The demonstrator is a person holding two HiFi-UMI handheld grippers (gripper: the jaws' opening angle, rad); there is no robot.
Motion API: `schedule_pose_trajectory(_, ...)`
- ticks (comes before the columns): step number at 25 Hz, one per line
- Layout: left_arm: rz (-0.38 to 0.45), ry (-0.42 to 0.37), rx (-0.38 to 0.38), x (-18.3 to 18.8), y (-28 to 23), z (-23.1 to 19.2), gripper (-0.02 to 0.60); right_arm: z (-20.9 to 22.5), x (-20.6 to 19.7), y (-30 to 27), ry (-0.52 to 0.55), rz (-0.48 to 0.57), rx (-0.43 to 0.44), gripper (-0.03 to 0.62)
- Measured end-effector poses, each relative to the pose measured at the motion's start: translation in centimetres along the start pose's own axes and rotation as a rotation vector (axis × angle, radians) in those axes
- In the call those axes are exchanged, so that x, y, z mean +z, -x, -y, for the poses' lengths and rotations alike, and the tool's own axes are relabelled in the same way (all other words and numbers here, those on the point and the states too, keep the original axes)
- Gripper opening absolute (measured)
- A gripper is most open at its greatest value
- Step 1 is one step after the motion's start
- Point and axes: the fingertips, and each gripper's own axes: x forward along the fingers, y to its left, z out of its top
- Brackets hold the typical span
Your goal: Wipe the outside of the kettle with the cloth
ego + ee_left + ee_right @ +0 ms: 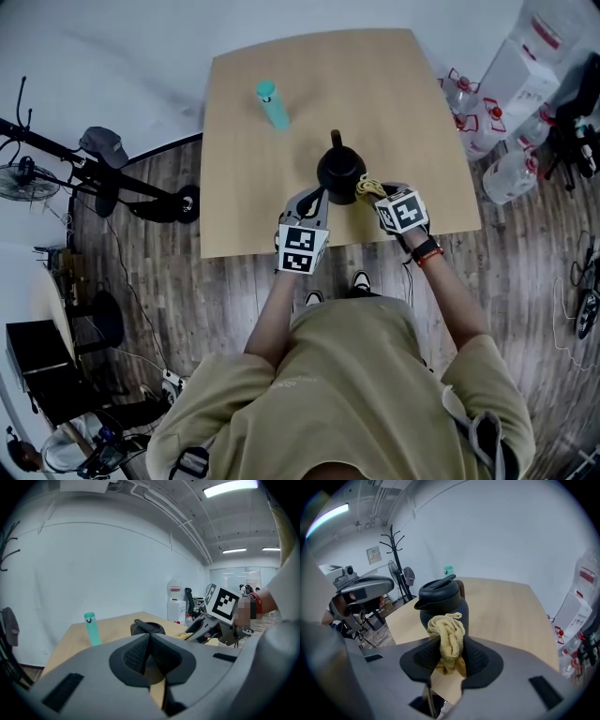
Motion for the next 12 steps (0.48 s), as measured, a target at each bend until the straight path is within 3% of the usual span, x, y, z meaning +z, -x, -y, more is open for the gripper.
schedule_pose_trajectory(12, -0.036, 0.003, 0.042, -0.4, -0.7, -1.5, 0.023, 4.9, 3.2, -0.9, 0.123, -0.001, -0.115, 0.140)
